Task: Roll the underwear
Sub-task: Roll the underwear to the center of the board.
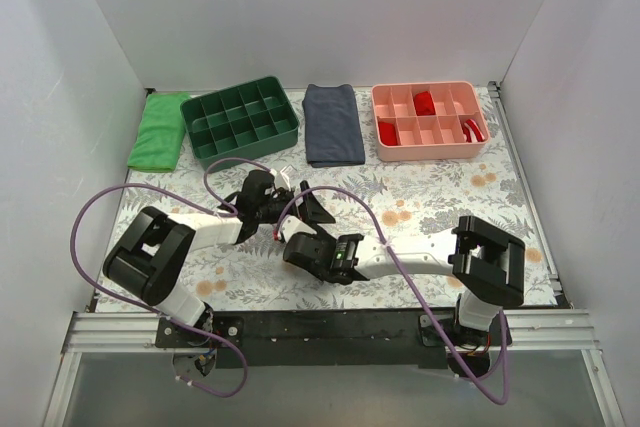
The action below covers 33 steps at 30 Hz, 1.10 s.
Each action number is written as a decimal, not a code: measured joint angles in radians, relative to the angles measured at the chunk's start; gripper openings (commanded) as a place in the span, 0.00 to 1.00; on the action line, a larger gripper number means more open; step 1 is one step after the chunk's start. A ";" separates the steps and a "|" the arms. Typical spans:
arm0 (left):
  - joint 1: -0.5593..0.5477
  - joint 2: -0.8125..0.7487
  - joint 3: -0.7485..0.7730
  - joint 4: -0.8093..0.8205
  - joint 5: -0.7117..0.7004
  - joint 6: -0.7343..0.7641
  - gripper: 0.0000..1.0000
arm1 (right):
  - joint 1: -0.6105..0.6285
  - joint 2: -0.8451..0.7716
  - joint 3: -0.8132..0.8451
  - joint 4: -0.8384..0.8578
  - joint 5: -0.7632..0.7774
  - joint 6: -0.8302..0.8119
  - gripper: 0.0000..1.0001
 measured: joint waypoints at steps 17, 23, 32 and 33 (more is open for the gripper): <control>0.006 0.039 0.032 0.013 -0.031 -0.016 0.90 | -0.092 0.027 0.020 0.019 -0.211 0.016 0.58; 0.003 0.042 0.034 0.020 -0.035 -0.017 0.90 | -0.099 0.052 0.072 -0.039 -0.217 0.069 0.63; 0.016 0.055 0.047 0.028 -0.044 -0.035 0.90 | -0.097 0.134 0.230 -0.218 -0.218 0.196 0.77; 0.017 0.056 0.047 0.031 -0.042 -0.036 0.90 | -0.095 0.136 0.237 -0.224 -0.218 0.203 0.78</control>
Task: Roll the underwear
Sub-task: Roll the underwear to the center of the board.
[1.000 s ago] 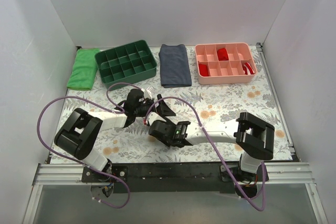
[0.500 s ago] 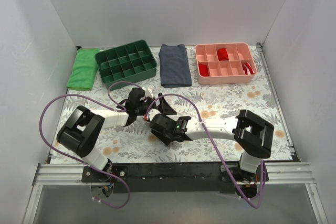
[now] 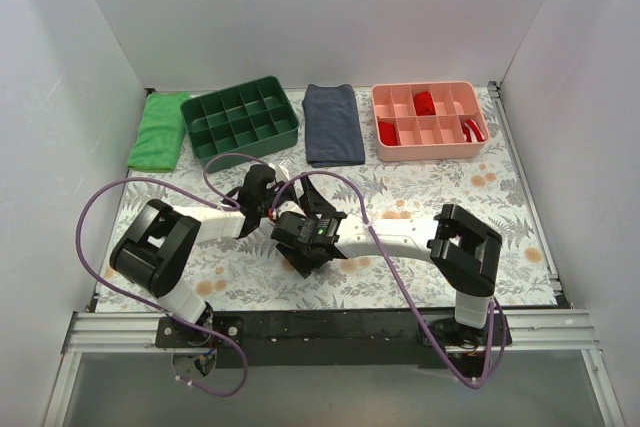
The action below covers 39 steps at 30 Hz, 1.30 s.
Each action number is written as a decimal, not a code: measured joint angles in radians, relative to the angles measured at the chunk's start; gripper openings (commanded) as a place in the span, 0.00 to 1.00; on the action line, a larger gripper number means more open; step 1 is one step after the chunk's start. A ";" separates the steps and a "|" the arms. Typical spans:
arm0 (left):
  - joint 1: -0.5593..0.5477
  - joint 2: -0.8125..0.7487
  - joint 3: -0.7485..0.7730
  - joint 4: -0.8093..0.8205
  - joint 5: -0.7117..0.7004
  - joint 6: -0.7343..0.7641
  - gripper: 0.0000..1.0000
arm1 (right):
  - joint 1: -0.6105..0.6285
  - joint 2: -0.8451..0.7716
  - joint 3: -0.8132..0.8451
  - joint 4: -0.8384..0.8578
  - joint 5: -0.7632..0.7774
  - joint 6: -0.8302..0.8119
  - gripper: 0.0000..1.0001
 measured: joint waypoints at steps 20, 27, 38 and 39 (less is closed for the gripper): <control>-0.029 -0.011 0.008 0.024 0.040 0.000 0.89 | 0.027 -0.059 0.007 -0.082 0.001 0.062 0.78; -0.029 -0.016 0.011 0.024 0.043 -0.003 0.88 | 0.027 -0.063 0.013 -0.092 0.008 0.057 0.79; -0.048 -0.025 0.006 0.031 0.060 -0.007 0.88 | 0.057 -0.145 -0.122 0.058 0.058 0.006 0.78; -0.055 -0.026 0.006 0.032 0.070 -0.007 0.88 | 0.061 -0.166 -0.146 0.081 0.052 -0.002 0.78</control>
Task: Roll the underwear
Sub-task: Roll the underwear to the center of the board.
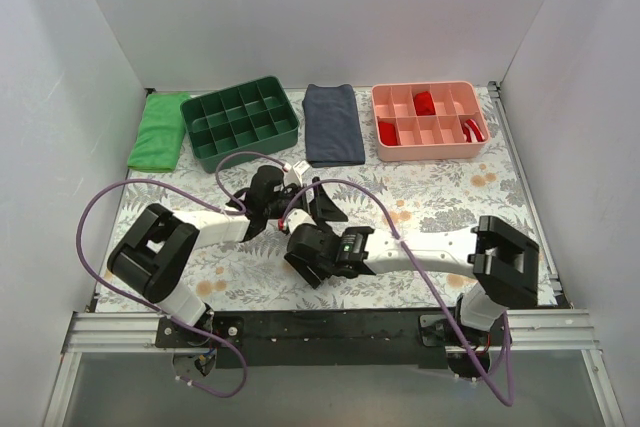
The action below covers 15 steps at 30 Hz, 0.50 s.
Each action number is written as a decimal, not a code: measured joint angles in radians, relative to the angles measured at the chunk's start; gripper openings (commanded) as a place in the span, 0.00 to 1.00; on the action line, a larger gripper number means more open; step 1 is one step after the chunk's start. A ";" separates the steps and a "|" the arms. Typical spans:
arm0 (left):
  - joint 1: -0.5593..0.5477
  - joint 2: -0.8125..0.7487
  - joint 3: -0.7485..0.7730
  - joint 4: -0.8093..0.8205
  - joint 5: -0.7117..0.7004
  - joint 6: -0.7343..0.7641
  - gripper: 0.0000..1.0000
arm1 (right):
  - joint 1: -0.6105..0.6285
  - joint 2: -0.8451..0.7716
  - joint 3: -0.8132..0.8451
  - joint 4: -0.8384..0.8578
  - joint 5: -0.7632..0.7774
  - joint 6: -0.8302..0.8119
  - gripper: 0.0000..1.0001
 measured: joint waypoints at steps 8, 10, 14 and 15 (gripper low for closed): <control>-0.040 -0.006 -0.001 0.002 0.070 0.000 0.88 | 0.021 -0.170 -0.187 0.185 -0.126 -0.089 0.78; -0.040 -0.007 -0.003 0.002 0.077 0.000 0.88 | 0.027 -0.171 -0.190 0.190 -0.126 -0.093 0.79; -0.040 -0.009 -0.011 -0.001 0.088 -0.003 0.88 | 0.061 -0.174 -0.224 0.219 -0.087 -0.103 0.80; -0.032 -0.006 -0.016 -0.013 0.058 0.021 0.88 | 0.074 -0.187 -0.233 0.212 -0.027 -0.103 0.80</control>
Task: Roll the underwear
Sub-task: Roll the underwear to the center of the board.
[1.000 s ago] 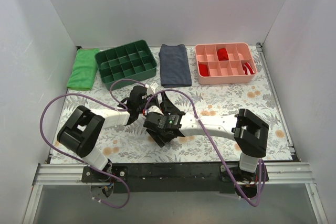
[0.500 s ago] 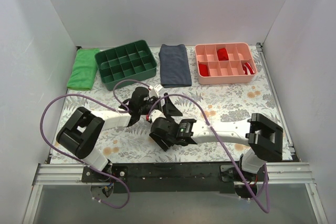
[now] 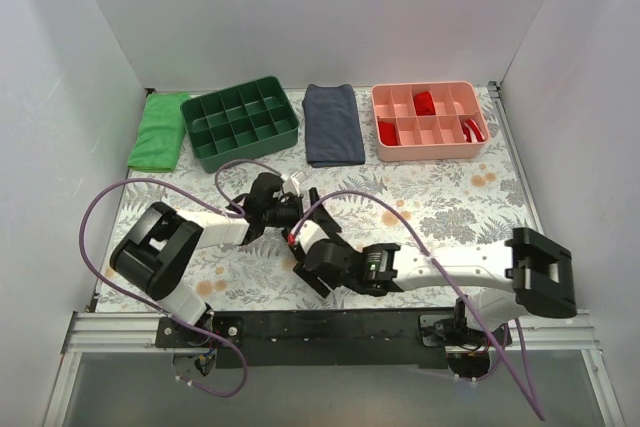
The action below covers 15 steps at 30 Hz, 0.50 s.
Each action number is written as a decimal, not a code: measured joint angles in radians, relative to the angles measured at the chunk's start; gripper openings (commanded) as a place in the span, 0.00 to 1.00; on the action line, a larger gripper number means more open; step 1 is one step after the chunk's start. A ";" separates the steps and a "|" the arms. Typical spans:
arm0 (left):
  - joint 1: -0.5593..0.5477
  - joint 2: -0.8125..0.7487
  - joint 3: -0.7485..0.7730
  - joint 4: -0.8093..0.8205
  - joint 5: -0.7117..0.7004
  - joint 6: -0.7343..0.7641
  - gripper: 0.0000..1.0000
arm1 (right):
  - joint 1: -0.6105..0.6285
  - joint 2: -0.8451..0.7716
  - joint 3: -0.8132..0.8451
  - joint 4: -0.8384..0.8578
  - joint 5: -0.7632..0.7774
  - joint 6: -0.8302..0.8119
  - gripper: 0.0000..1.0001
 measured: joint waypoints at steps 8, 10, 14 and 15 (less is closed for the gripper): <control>0.055 0.037 -0.034 -0.063 -0.044 0.032 0.88 | 0.019 -0.229 0.026 0.070 0.304 0.006 0.80; 0.054 0.038 -0.029 -0.069 -0.044 0.033 0.88 | 0.023 -0.239 0.026 0.079 0.328 0.003 0.80; 0.054 0.041 -0.023 -0.079 -0.044 0.033 0.88 | 0.026 -0.230 0.026 0.075 0.336 0.000 0.81; 0.054 0.043 -0.019 -0.084 -0.044 0.034 0.88 | 0.027 -0.228 0.026 0.074 0.340 0.004 0.81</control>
